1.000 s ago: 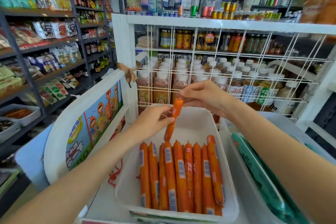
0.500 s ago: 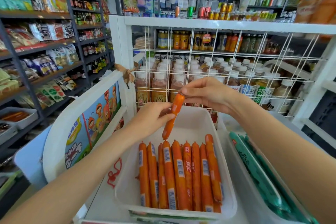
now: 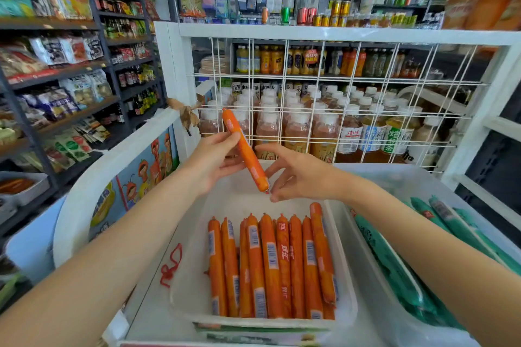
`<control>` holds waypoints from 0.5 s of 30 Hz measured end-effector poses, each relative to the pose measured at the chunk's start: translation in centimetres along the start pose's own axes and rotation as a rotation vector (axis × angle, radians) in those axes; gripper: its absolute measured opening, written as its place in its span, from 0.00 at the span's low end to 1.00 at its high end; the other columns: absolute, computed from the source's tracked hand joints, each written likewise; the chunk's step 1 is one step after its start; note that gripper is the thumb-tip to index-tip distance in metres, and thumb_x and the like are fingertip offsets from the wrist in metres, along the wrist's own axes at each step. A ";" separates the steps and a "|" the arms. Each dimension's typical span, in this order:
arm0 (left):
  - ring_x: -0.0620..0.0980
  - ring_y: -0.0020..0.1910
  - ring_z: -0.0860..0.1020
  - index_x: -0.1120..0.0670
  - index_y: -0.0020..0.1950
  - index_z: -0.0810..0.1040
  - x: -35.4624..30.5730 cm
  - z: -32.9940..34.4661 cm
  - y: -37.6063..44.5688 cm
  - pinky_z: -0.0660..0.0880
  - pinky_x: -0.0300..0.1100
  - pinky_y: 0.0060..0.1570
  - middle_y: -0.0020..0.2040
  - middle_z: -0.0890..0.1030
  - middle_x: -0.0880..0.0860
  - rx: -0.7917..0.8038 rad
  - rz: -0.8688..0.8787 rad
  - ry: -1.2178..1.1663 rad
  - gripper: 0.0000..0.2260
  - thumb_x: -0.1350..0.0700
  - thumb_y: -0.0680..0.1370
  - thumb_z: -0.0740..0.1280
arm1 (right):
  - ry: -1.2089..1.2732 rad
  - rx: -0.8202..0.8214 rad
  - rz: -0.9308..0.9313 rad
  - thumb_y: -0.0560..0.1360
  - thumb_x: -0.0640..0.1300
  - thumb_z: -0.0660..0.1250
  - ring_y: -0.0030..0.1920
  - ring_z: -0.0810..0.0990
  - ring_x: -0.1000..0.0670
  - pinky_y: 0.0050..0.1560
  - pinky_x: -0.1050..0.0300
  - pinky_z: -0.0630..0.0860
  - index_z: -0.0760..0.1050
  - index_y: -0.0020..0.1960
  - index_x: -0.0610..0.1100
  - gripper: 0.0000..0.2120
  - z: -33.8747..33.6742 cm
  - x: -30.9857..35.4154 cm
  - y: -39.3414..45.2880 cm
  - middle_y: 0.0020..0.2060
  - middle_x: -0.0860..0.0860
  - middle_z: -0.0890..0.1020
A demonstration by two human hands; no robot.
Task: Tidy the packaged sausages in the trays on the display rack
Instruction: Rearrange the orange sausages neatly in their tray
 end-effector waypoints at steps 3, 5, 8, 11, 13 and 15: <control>0.50 0.43 0.80 0.57 0.50 0.76 0.2 0.6 -0.1 0.80 0.38 0.37 0.43 0.80 0.56 0.024 -0.044 -0.036 0.07 0.55 0.79 0.62 | 0.008 -0.041 -0.058 0.67 0.38 0.75 0.42 0.83 0.52 0.50 0.57 0.79 0.57 0.71 0.52 0.40 -0.1 0.9 -0.3 0.48 0.48 0.80; 0.50 0.42 0.80 0.58 0.51 0.76 0.3 0.9 -0.2 0.80 0.37 0.36 0.43 0.80 0.56 0.030 -0.050 -0.042 0.07 0.55 0.79 0.62 | -0.004 -0.051 -0.092 0.66 0.39 0.75 0.42 0.83 0.53 0.50 0.60 0.79 0.59 0.70 0.50 0.39 -0.2 1.5 -0.6 0.45 0.49 0.82; 0.49 0.41 0.80 0.58 0.48 0.77 0.3 1.3 -0.3 0.80 0.37 0.36 0.42 0.79 0.55 0.053 -0.055 -0.055 0.07 0.56 0.79 0.62 | 0.004 -0.064 -0.108 0.66 0.40 0.75 0.43 0.83 0.54 0.52 0.60 0.78 0.63 0.68 0.49 0.35 -0.5 1.8 -1.0 0.42 0.49 0.84; 0.48 0.40 0.80 0.57 0.46 0.77 0.3 1.8 -0.4 0.80 0.36 0.36 0.41 0.80 0.54 0.075 -0.045 -0.028 0.08 0.56 0.79 0.62 | 0.046 -0.048 -0.094 0.67 0.39 0.75 0.43 0.83 0.53 0.53 0.57 0.79 0.64 0.66 0.48 0.32 -0.5 1.6 -1.2 0.42 0.47 0.84; 0.47 0.40 0.80 0.57 0.45 0.77 0.4 2.0 -0.5 0.79 0.36 0.36 0.42 0.80 0.54 0.072 -0.029 -0.008 0.08 0.56 0.79 0.61 | 0.046 -0.022 -0.097 0.66 0.40 0.75 0.44 0.83 0.53 0.53 0.58 0.78 0.63 0.66 0.47 0.33 -0.3 1.7 -1.4 0.43 0.46 0.84; 0.48 0.41 0.80 0.57 0.45 0.77 0.4 2.1 -0.6 0.79 0.36 0.37 0.42 0.81 0.54 0.066 -0.019 -0.002 0.08 0.56 0.79 0.61 | 0.038 -0.011 -0.097 0.67 0.41 0.75 0.44 0.83 0.53 0.54 0.58 0.78 0.63 0.67 0.46 0.33 -0.2 1.6 -1.7 0.43 0.46 0.84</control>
Point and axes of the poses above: each hand's wrist, its own y-axis towards the middle knuckle, its own z-axis out of the palm, x = y × z, the point moved 8 cm from there along y, towards the middle knuckle
